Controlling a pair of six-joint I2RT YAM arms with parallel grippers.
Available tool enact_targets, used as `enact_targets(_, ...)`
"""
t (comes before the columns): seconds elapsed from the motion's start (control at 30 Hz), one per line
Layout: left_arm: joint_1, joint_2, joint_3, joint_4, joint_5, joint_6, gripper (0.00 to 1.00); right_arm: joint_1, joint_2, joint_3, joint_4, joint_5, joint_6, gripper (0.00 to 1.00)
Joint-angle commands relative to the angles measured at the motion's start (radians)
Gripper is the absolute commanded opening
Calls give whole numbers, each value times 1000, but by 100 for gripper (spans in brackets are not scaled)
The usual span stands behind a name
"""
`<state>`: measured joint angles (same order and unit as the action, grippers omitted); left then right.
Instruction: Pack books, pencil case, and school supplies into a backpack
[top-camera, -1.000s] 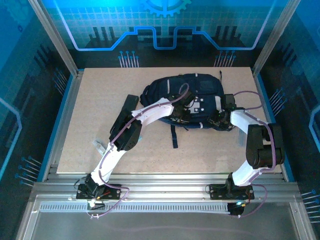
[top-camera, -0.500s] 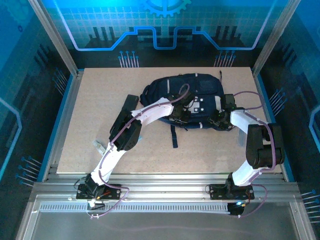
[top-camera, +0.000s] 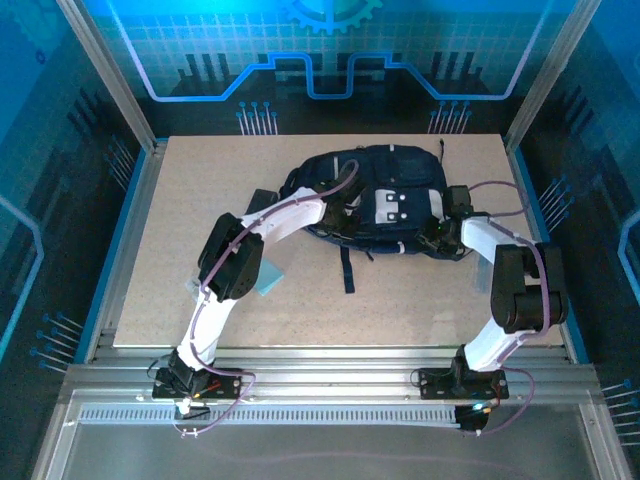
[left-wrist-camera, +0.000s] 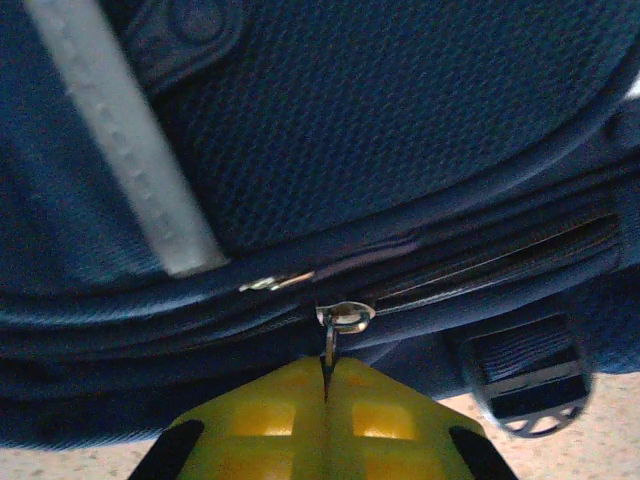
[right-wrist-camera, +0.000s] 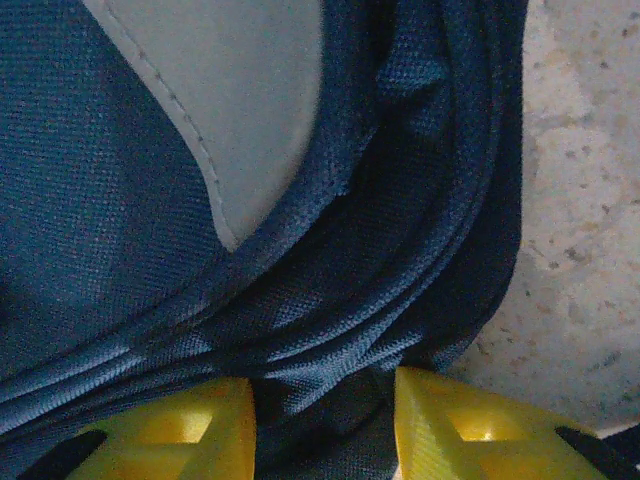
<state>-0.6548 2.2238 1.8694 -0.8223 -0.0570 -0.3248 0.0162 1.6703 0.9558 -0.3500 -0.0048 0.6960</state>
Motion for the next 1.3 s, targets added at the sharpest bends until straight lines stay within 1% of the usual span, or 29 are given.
enact_targets(0.0,19,-45,-42,-82,-100,69,0,-43,68,8,-26,44,45,38)
enact_targets(0.1,57,-74,-92,-84,-129,86,0,-62,83,34,-36,31,40,38)
enact_targets(0.2,94,-127,-144,-78,-96,91,0,-93,104,70,-41,17,29,38)
enact_targets(0.3,88,-199,-192,-38,-6,97,0,-116,154,145,-55,13,10,38)
enact_targets(0.37,82,-234,-220,-3,81,72,0,-127,187,195,-54,5,7,38)
enact_targets(0.47,74,-258,-237,38,171,30,0,-134,230,283,-81,-24,1,39)
enact_targets(0.53,64,-259,-233,67,221,5,0,-129,224,324,-100,-59,-6,42)
enact_targets(0.6,50,-246,-212,93,266,-15,0,-121,177,321,-101,-81,-10,46)
enact_targets(0.67,36,-219,-169,106,299,-32,0,-116,105,291,-107,-143,-12,56)
enact_targets(0.73,22,-187,-124,107,308,-44,0,-105,22,236,-102,-199,-4,68)
enact_targets(0.77,16,-171,-101,108,312,-45,0,-94,-22,200,-98,-221,1,72)
enact_targets(0.83,7,-140,-60,105,329,-52,0,-75,-86,142,-101,-266,14,75)
enact_targets(0.93,-6,-120,-28,105,348,-61,0,-53,-153,45,-75,-345,70,76)
enact_targets(1.07,-25,-128,-31,117,373,-78,0,-11,-193,-110,123,-466,246,77)
enact_targets(1.13,-32,-142,-47,127,387,-96,0,20,-194,-158,219,-472,327,77)
enact_targets(1.27,-40,-191,-126,197,410,-145,0,96,-162,-200,360,-427,429,76)
